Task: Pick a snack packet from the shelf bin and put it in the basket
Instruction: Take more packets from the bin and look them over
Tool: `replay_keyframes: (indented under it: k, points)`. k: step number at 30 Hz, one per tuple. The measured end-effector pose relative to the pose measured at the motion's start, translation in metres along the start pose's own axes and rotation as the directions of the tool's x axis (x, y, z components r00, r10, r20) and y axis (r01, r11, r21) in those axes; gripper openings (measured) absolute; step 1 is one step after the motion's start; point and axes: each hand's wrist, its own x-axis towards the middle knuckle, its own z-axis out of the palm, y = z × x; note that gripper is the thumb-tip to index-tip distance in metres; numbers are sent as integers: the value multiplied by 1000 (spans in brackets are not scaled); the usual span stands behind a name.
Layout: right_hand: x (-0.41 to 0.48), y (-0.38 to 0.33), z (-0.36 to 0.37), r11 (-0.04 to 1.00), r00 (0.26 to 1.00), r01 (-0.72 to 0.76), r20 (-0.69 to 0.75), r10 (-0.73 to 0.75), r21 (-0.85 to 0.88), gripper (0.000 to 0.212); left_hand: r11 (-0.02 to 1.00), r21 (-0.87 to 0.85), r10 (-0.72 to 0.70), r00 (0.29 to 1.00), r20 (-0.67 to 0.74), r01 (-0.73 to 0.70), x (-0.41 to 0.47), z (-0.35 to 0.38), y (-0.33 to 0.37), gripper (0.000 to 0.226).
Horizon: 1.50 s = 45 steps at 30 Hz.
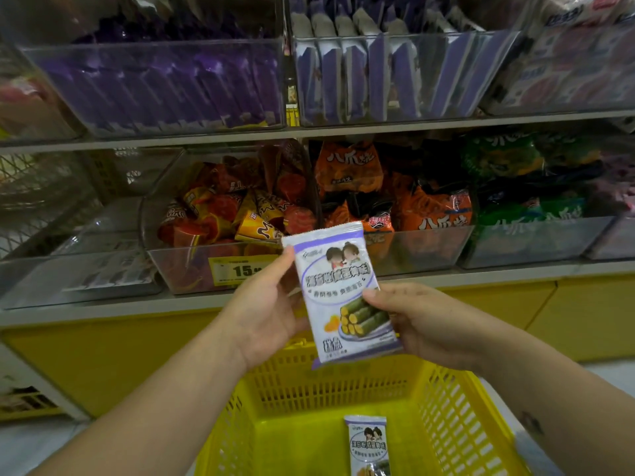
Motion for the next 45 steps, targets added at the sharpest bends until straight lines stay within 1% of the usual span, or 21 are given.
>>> replay_keyframes:
  k: [2, 3, 5, 7, 11, 14, 16, 17, 18, 19, 20, 21, 22, 23, 26, 29, 31, 34, 38, 42, 45]
  points:
    - [2, -1, -2, 995, 1000, -2, -27, 5, 101, 27, 992, 93, -94, 991, 100, 85, -3, -3, 1, 43]
    - [2, -2, -4, 990, 999, -4, -33, 9, 143, 28, 986, 132, -122, 982, 144, 103, -4, -4, 0, 43]
    - [3, -3, -7, 980, 999, -14, -38, 22, 197, 35, 983, 141, -142, 969, 201, 115, -6, -5, -2, 40]
    - [3, -4, -7, 976, 998, -34, -41, 44, 214, 42, 986, 114, -142, 965, 222, 119, -7, -6, -4, 40]
    - [4, -3, -5, 960, 997, -49, -45, 64, 275, 48, 987, 86, -150, 957, 249, 133, -6, -7, -6, 34]
    - [3, -3, -5, 960, 996, -39, -67, 59, 277, 47, 988, 79, -147, 955, 257, 131, -7, -6, -6, 32]
    - [2, -4, -3, 969, 996, -4, -86, 26, 247, 46, 991, 105, -101, 974, 201, 81, -5, -4, -7, 34]
    - [2, -5, -1, 975, 996, 22, -95, -1, 221, 47, 990, 141, -50, 988, 146, 30, -4, -3, -8, 35]
    - [1, -5, 1, 981, 994, 54, -108, -34, 188, 48, 975, 218, 29, 996, 81, -46, -3, -3, -10, 37]
    - [1, -5, 3, 985, 989, 90, -126, -71, 149, 48, 932, 337, 133, 991, 35, -137, -3, -1, -12, 38]
    - [0, -4, 5, 986, 984, 122, -143, -106, 111, 49, 864, 450, 231, 972, 43, -225, -3, 0, -14, 37]
    - [0, -3, 6, 986, 980, 147, -148, -134, 78, 49, 805, 516, 287, 953, 96, -294, -5, 2, -16, 36]
    - [0, -2, 8, 985, 978, 163, -141, -154, 54, 48, 776, 541, 286, 945, 158, -325, -6, 5, -19, 35]
    - [0, -2, 9, 984, 978, 171, -130, -164, 43, 44, 776, 542, 250, 947, 204, -322, -8, 7, -21, 38]
    - [-1, -2, 11, 981, 977, 183, -128, -173, 71, 37, 822, 493, 182, 951, 249, -286, -9, 8, -25, 59]
    - [-2, -1, 12, 978, 974, 185, -147, -170, 94, 44, 891, 390, 124, 951, 284, -233, -9, 7, -24, 71]
    - [-4, 0, 13, 981, 972, 187, -154, -177, 54, 51, 922, 336, 83, 947, 312, -192, -11, 8, -24, 71]
    - [-4, -2, 14, 984, 965, 176, -193, -179, -31, 68, 948, 281, 47, 940, 337, -148, -12, 7, -24, 66]
    - [-5, -5, 11, 984, 956, 176, -233, -180, -38, 79, 941, 291, 54, 923, 380, -175, -9, 4, -24, 53]
    - [-5, -3, 11, 938, 929, 214, -240, -281, -272, 76, 881, 395, 120, 930, 349, -262, -6, 0, -26, 54]
    - [-3, 1, 11, 862, 863, 240, -308, -400, -447, 77, 847, 424, 178, 923, 341, -320, -5, 2, -28, 47]
